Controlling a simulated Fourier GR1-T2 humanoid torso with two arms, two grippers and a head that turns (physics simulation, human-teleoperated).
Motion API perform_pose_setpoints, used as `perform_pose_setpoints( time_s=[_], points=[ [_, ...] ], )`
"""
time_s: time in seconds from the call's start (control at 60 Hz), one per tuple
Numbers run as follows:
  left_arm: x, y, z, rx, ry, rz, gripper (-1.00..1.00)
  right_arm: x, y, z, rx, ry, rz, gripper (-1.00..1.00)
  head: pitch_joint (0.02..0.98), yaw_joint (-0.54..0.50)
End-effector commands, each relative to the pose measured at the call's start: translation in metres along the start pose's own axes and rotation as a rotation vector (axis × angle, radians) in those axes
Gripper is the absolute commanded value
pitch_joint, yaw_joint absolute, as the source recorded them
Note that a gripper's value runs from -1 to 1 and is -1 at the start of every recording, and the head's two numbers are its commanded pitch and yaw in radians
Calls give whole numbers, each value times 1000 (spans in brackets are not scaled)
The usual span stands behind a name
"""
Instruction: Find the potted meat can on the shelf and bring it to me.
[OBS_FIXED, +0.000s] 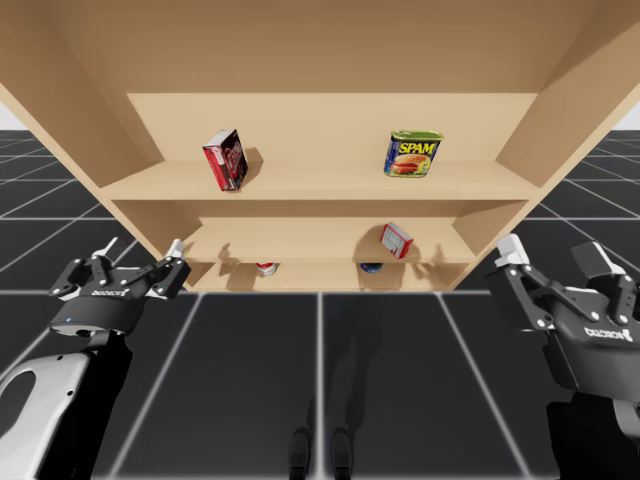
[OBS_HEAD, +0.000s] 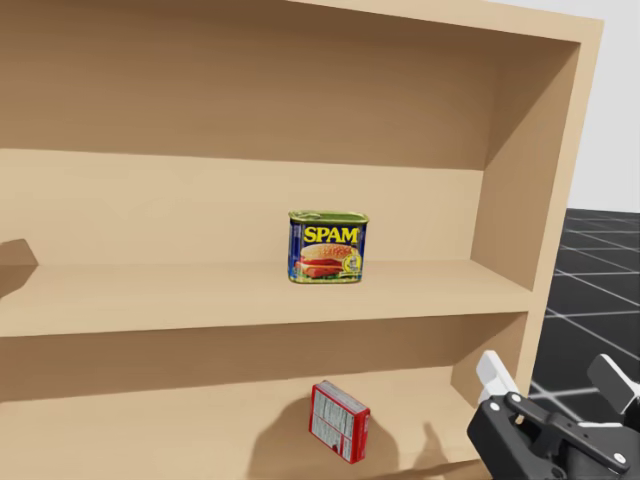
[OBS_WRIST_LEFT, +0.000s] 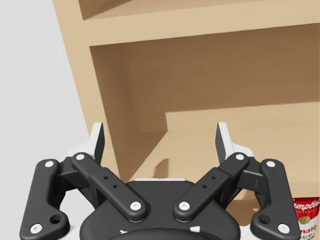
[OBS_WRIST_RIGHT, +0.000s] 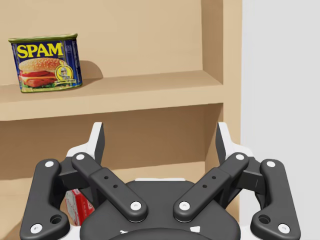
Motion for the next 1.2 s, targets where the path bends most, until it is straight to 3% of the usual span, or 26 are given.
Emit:
perform_pose_setpoints(
  time_s=[0.017,0.217,0.417,0.55,0.8,0.933,1.2],
  points=[
    [0,1,0,3,3,3,-1000,30,14,6,69,6,-1,-1000,261,-270],
    [-1,1,0,1,4,1,-1000,64,37,-2,153,16,5,-1000,263,-266],
    [-1,1,0,-1,6,0,-1000,78,56,-15,179,67,14,-1000,263,-267],
    [-1,1,0,-2,5,0,-1000,75,70,-29,190,114,1,-1000,264,-267],
    [-2,1,0,-3,7,-1,-1000,66,95,-54,203,163,16,-1000,265,-269],
    [-2,1,0,-2,7,0,-1000,57,103,-66,198,204,-2,-1000,264,-269],
    [-1,2,0,-2,5,2,-1000,38,116,-89,151,258,15,-1000,263,-269]
  ],
)
